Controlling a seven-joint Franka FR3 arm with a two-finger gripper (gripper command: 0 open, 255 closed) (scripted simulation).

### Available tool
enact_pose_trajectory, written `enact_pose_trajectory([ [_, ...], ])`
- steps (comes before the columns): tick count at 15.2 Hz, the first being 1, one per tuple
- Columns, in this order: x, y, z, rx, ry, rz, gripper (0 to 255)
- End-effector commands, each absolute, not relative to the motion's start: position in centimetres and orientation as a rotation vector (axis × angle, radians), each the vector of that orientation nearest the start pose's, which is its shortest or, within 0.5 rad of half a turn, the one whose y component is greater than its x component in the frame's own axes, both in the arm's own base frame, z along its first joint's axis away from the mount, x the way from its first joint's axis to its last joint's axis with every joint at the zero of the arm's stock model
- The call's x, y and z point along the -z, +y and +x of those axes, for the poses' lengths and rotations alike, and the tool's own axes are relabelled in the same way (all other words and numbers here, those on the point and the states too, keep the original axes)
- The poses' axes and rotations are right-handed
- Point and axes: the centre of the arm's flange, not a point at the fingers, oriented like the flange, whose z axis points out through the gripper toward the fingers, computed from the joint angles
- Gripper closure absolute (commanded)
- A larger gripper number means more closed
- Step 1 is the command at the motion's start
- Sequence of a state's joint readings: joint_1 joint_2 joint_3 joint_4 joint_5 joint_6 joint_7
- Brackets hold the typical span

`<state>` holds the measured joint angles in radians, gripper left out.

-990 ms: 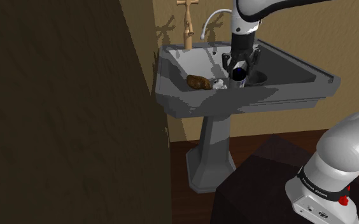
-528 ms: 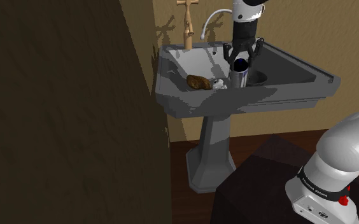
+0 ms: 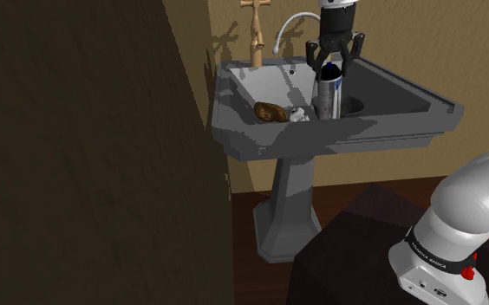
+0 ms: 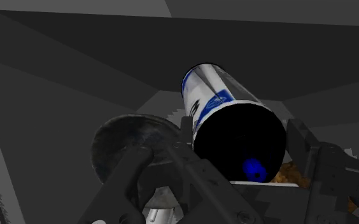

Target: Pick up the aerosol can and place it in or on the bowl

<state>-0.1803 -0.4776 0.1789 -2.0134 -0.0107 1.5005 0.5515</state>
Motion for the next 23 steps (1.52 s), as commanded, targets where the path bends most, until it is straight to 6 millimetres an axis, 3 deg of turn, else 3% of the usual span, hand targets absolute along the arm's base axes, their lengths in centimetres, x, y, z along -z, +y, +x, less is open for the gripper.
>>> enact_pose_trajectory([
  [1,-64.5,1.5,39.5,-0.025,0.919,-3.109,255],
  [10,-68.7,1.5,39.5,-0.025,0.919,-3.109,255],
  [22,-73.6,-13.2,42.6,-0.025,0.919,-3.109,255],
  [23,-74.2,-15.1,43.0,-0.025,0.919,-3.109,255],
])
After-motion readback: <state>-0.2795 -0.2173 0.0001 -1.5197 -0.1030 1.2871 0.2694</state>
